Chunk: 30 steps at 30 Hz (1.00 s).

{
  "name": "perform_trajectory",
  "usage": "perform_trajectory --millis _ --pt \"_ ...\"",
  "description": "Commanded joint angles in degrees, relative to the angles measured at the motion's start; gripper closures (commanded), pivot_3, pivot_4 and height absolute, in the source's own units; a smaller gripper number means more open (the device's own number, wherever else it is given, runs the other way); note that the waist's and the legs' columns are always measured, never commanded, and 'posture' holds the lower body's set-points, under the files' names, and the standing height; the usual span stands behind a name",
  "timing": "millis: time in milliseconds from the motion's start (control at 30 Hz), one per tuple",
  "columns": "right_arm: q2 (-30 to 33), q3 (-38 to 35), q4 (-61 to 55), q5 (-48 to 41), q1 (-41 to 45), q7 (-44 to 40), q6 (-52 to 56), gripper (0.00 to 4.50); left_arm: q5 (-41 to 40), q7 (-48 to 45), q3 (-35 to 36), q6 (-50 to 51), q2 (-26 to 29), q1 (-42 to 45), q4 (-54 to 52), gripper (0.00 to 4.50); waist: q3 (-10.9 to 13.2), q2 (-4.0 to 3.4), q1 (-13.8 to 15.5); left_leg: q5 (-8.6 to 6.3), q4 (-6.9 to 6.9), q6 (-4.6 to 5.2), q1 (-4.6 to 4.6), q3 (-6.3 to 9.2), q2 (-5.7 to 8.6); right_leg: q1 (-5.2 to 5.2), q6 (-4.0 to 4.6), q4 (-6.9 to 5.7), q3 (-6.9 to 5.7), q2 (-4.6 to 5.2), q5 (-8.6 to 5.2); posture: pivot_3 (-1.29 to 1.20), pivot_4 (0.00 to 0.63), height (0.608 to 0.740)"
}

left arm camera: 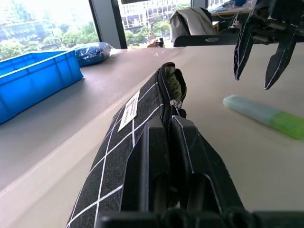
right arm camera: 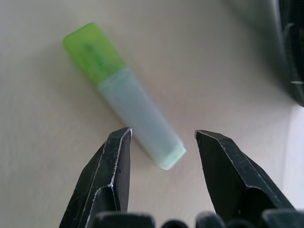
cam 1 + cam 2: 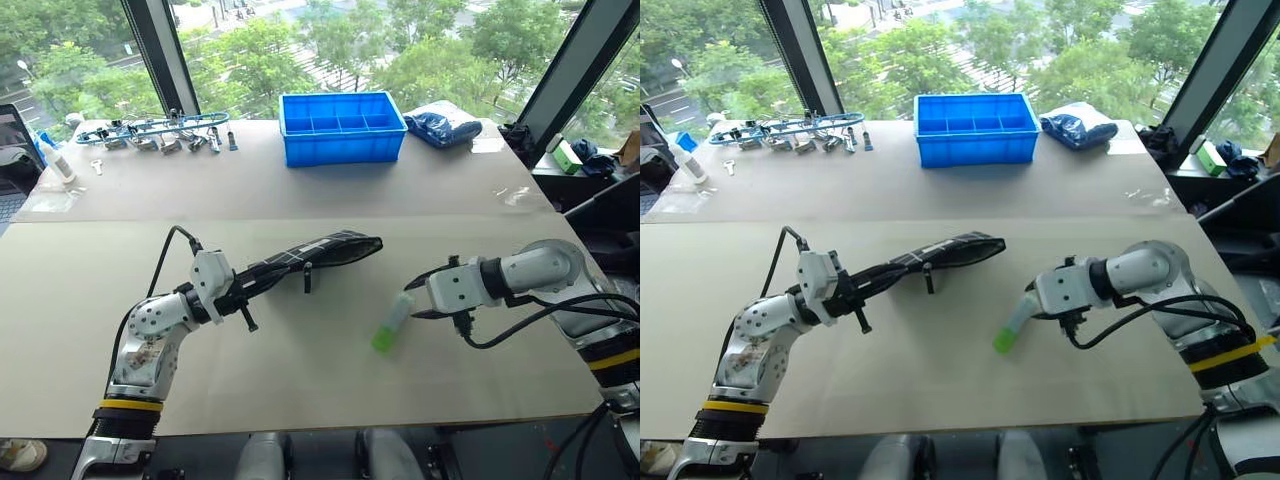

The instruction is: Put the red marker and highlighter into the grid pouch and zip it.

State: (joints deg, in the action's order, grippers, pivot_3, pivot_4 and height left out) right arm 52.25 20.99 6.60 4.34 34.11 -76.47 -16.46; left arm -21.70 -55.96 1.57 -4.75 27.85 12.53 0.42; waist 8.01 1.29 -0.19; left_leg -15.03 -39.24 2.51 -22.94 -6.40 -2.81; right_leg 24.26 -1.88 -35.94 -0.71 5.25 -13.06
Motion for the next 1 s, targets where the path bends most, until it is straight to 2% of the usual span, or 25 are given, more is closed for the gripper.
perform_trajectory --millis 33,200,367,667,1000 --pt "-0.51 2.40 6.10 2.79 4.37 -3.47 -8.17 2.07 -0.95 0.73 1.50 0.47 0.82 -1.11 -3.51 4.50 0.00 0.00 -0.01 0.00 0.00 0.00 0.01 0.00 0.00 0.00 0.00 0.00 0.00 0.01 0.00 0.00 0.150 0.740" --pt "-5.48 6.59 15.65 6.71 11.45 -4.69 -15.66 2.07 -0.92 1.71 1.93 0.99 0.95 -2.55 -5.20 4.50 0.00 -0.01 -0.24 0.00 0.00 0.00 0.04 -0.01 -0.02 -0.01 0.01 -0.03 -0.01 0.00 0.00 0.00 0.150 0.740" --pt "-8.73 8.26 20.45 7.70 15.92 -6.23 -19.37 2.07 -0.83 2.39 2.25 1.22 0.99 -3.37 -6.16 4.50 0.01 -0.02 -0.42 0.02 0.01 -0.04 0.02 -0.01 -0.03 0.01 0.03 -0.07 -0.02 0.01 -0.01 0.00 0.150 0.740" --pt "-9.60 13.38 23.23 11.18 17.16 -10.10 -25.28 2.07 -0.75 3.31 2.57 0.95 0.93 -4.28 -6.83 4.50 0.01 -0.03 -0.40 0.03 0.01 -0.05 0.06 -0.02 -0.03 -0.02 0.04 -0.08 -0.03 0.05 -0.01 0.00 0.150 0.740" --pt "-14.30 17.12 29.03 18.76 20.77 -6.65 -29.68 2.07 -0.65 4.29 2.59 0.89 0.63 -3.69 -6.89 4.50 -0.17 0.26 -0.71 0.02 0.04 -0.06 0.50 -0.05 -0.11 -0.33 0.16 -0.19 -0.03 0.02 -0.03 0.00 0.150 0.740"
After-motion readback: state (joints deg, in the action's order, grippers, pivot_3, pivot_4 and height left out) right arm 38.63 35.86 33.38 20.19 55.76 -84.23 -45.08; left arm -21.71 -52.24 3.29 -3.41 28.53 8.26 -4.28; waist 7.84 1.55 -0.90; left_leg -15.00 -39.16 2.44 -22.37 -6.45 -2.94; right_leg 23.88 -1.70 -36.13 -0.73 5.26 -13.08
